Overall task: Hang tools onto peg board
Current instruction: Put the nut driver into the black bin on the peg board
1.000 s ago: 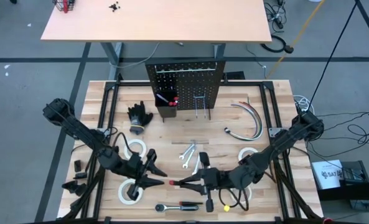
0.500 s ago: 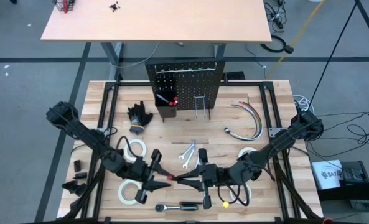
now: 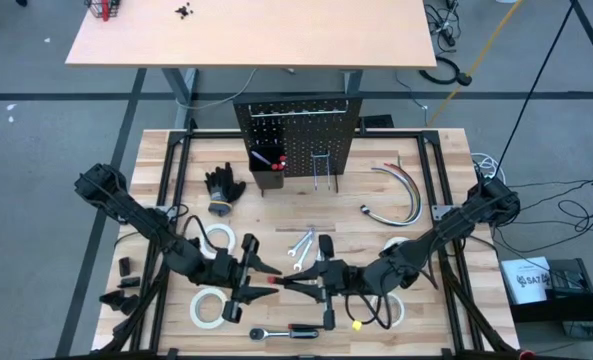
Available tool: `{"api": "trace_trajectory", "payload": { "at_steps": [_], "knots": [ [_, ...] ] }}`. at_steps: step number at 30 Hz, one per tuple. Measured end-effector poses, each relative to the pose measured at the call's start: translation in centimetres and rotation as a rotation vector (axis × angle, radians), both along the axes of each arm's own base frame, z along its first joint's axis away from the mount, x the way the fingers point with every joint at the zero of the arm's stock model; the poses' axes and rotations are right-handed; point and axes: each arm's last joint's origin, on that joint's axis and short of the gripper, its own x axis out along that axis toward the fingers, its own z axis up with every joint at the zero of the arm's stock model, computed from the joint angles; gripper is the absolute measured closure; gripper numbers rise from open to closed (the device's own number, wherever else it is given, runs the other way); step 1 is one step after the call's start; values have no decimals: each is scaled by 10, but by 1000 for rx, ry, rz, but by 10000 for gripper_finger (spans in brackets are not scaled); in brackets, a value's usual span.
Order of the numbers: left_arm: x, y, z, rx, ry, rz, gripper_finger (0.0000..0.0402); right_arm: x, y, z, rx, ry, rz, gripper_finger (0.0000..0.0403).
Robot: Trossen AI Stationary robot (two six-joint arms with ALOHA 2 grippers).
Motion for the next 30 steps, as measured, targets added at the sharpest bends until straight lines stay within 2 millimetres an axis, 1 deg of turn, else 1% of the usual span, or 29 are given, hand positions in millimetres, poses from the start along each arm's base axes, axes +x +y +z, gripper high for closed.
{"api": "trace_trajectory", "payload": {
  "at_steps": [6, 14, 18, 23, 28, 29, 30],
  "knots": [
    [-2, 1, 6, 26, -62, 23, 234, 4, -6, -4, 17, 35, -19, 370],
    [-1, 2, 4, 48, -48, 32, 235, 5, -10, -4, 16, 39, -22, 370],
    [0, 2, 4, 51, -48, 37, 244, 6, -11, -4, 15, 41, -26, 370],
    [0, 3, 4, 96, -57, 55, 278, 6, -11, -5, 10, 48, -24, 370],
    [2, 6, 3, 103, -47, 68, 346, 6, -11, -6, 7, 54, -25, 370],
    [3, 6, 3, 104, -44, 70, 357, 6, -11, -6, 6, 56, -25, 370],
    [3, 6, 3, 107, -40, 72, 359, 6, -11, -6, 4, 60, -25, 370]
  ]
}}
